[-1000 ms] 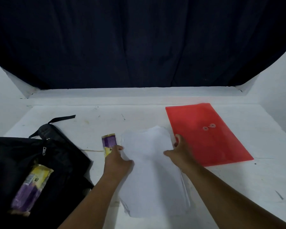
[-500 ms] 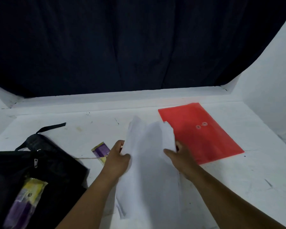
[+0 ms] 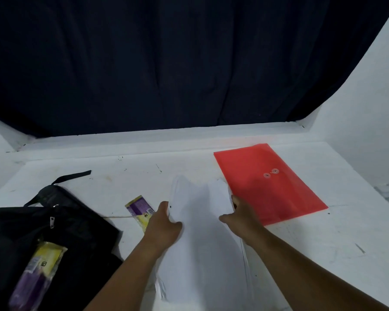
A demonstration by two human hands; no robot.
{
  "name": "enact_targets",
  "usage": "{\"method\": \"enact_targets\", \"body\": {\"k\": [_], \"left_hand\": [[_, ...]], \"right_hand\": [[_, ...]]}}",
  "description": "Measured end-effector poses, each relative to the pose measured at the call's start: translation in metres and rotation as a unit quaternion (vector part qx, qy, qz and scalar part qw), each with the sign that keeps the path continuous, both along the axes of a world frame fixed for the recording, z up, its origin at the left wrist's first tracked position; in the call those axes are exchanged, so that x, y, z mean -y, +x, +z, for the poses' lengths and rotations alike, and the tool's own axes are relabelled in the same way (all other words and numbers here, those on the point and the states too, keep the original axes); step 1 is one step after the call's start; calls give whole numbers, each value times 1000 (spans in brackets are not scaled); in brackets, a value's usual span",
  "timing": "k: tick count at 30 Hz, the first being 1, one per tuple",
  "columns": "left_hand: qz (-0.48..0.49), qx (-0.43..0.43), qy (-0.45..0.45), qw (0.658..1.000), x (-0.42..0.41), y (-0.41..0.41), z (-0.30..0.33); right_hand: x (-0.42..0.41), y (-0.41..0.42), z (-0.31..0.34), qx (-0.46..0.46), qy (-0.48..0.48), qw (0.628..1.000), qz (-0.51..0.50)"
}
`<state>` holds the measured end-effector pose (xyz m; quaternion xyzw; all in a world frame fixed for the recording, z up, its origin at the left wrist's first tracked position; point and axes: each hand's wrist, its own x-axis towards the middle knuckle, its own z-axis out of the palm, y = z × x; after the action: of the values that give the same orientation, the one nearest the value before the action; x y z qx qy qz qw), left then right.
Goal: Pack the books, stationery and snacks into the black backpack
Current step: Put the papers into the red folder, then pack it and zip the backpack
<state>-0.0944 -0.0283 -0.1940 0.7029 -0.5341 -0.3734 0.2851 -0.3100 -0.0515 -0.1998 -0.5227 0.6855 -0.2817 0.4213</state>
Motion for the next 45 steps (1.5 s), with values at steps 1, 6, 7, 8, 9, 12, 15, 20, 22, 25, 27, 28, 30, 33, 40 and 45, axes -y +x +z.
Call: {"method": "enact_targets", "body": {"k": [1,6,7,8,9,12,15,20,22,25,27,28,30,33,40,45], "left_hand": [[-9,8,0,1000,-1,-1,-1],[-31,42,-12,999,-10,-9,-3],[-23,36,-15,999,-11,-8,-3],[-11,27,-17,999,-11,-8,-3],[2,14,-19,1000,-11,-6,-4],[43,-42,-15,998,-10,-3,-3],[74,-125,-43,988,-7,1,0],[93,-204,-136,965,3,4,35],[84,-156,-200,964,8,6,54],[79,-147,-278,946,11,4,77],[67,-117,-309,942,8,-1,84],[63,-96,-310,944,6,-5,83],[68,-66,-294,951,1,-13,75],[81,-60,-285,953,-6,-16,57],[92,-93,-321,938,-8,-19,57],[85,-60,-299,949,-13,-21,34]], "right_hand": [[-1,0,-1,-9,0,1000,11],[-12,4,4,42,-34,998,33],[-13,4,7,66,-40,997,26],[-13,4,9,90,-47,995,15],[-13,4,12,111,-51,992,3],[-11,2,23,172,-69,982,-26],[-4,-3,38,219,-98,971,-3],[5,-9,79,178,-189,965,39],[5,-8,98,153,-260,953,26],[1,-3,117,128,-364,923,-12],[-1,1,116,105,-412,905,-6],[-1,3,111,86,-423,902,0],[-1,4,90,62,-406,912,11],[-3,0,55,48,-347,936,22],[-3,3,59,52,-367,929,7],[-14,7,43,-8,-349,937,11]]}}
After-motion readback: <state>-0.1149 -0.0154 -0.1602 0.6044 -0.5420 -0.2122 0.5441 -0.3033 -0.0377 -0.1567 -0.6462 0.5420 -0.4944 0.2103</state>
